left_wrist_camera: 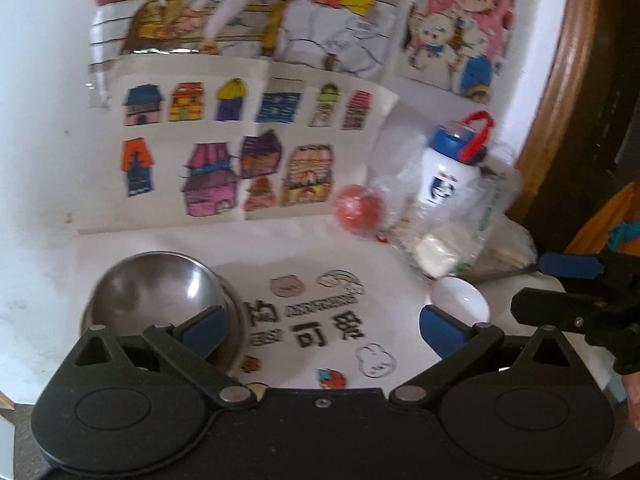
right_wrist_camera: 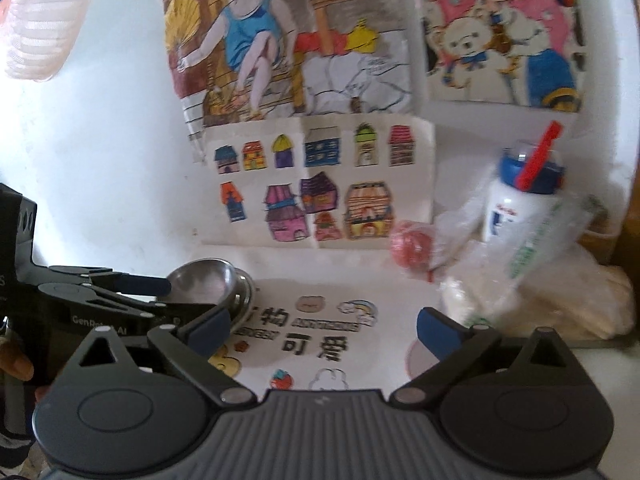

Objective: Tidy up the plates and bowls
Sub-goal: 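Withdraw both grippers and move them to a white red-rimmed bowl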

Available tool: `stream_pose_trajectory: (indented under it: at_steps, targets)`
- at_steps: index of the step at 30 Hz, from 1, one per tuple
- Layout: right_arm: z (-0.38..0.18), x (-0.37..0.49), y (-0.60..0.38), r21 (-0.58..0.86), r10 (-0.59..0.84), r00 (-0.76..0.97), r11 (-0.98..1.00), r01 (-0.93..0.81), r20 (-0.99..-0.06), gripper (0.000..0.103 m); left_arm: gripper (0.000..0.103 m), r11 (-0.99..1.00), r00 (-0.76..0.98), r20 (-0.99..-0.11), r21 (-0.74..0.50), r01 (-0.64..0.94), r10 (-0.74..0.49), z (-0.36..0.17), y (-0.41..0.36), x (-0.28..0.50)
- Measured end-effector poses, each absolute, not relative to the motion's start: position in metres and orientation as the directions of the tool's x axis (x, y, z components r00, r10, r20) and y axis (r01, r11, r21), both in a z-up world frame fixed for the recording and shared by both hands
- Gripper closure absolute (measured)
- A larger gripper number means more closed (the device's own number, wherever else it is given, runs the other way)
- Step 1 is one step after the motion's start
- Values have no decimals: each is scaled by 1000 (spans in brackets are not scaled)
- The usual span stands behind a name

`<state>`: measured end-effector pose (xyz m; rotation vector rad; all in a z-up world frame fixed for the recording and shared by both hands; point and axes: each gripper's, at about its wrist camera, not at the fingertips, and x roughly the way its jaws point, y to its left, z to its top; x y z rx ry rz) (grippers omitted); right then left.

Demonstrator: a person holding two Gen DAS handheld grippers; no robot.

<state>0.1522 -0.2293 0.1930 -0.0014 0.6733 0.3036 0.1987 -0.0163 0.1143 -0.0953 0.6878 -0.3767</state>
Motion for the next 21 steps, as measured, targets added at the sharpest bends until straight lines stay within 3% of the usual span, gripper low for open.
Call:
stream_pose_trajectory:
  at_steps: [21]
  targets:
    - [177, 91, -292, 34, 140, 843, 989, -144, -519, 0, 1, 915, 708, -583, -196, 354, -399, 95, -53, 175]
